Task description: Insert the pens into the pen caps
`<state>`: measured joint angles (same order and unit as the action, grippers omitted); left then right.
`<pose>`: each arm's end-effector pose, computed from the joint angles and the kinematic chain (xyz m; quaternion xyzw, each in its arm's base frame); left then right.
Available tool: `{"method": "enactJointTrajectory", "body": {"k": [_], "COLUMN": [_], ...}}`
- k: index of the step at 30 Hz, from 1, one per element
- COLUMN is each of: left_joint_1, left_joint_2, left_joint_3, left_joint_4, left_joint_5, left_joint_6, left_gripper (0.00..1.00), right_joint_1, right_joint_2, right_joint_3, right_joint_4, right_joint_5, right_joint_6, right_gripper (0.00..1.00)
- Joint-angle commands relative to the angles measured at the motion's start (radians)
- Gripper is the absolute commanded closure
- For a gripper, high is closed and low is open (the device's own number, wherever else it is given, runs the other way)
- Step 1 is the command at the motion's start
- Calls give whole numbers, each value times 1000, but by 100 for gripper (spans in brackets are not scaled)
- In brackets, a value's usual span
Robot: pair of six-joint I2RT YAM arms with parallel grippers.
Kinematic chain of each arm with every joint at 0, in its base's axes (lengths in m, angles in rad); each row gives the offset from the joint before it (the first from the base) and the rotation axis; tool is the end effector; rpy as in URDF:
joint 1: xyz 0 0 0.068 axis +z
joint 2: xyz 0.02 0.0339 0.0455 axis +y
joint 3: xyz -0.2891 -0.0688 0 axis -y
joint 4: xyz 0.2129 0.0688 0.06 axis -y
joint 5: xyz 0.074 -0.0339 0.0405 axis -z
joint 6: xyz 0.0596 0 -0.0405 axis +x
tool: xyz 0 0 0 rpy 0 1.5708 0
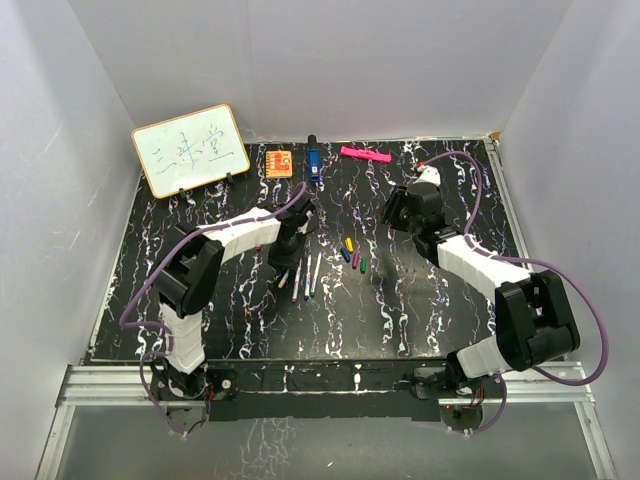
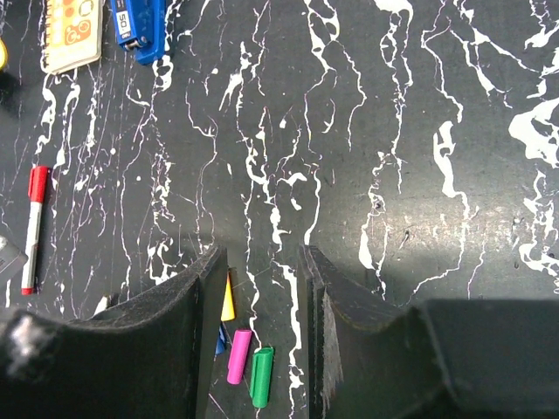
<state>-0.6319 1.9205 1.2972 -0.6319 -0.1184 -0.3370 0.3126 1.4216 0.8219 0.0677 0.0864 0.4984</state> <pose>0.3013 -0.2119 0.1829 0.1356 0.9765 -0.0214 0.1660 0.2886 0.0879 0.2611 0.1018 0.8616 0.1612 0.4705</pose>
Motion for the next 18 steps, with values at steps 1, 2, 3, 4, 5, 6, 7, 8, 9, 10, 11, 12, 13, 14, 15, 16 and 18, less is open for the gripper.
{"method": "enactJointTrajectory", "body": {"k": [1,2,3,4,5,6,7,8,9,10,11,12,13,14,15,16,18], "left_joint_1": [12,16,17,20,20,20,20,19,20,20,20,20,20,20,20,20,20], "left_joint_2": [42,47,54,62,68,75,86,93,97,102,106,109,110,110,111,116,125], "left_joint_3": [19,24,29,36,41,46,51,55,57,59,60,58,57,56,56,56,58], "left_joint_4": [-71,-71,-74,-77,-81,-83,-88,-90,-91,-90,-88,-84,-80,-76,-72,-70,-67], "left_joint_5": [5,14,19,22,22,25,29,34,40,45,48,54,60,65,69,71,70], "left_joint_6": [46,51,56,62,67,73,77,81,85,88,92,94,97,99,101,103,108], "left_gripper": [72,73,74,74,75,75,75,75,74,73,71,70,69,69,69,68,68], "right_joint_1": [-4,-4,-5,-4,-4,-5,-4,-4,-4,-4,-4,-5,-4,-4,-4,-4,-5], "right_joint_2": [7,6,3,1,-2,-3,-5,-6,-7,-8,-7,-8,-9,-9,-10,-10,-10], "right_joint_3": [58,57,57,57,57,57,57,57,56,55,55,55,56,56,54,54,52], "right_joint_4": [7,7,7,6,6,6,6,6,6,6,7,9,10,12,14,15,18], "right_joint_5": [-10,-10,-11,-8,-8,-7,-6,-6,-4,-5,-4,-5,-6,-6,-8,-10,-11], "right_joint_6": [-5,-4,-3,-4,-4,-4,-4,-4,-4,-3,-3,-3,-3,-2,-1,-1,-1], "right_gripper": [65,65,65,65,64,64,64,65,64,64,65,65,64,64,64,64,64]}}
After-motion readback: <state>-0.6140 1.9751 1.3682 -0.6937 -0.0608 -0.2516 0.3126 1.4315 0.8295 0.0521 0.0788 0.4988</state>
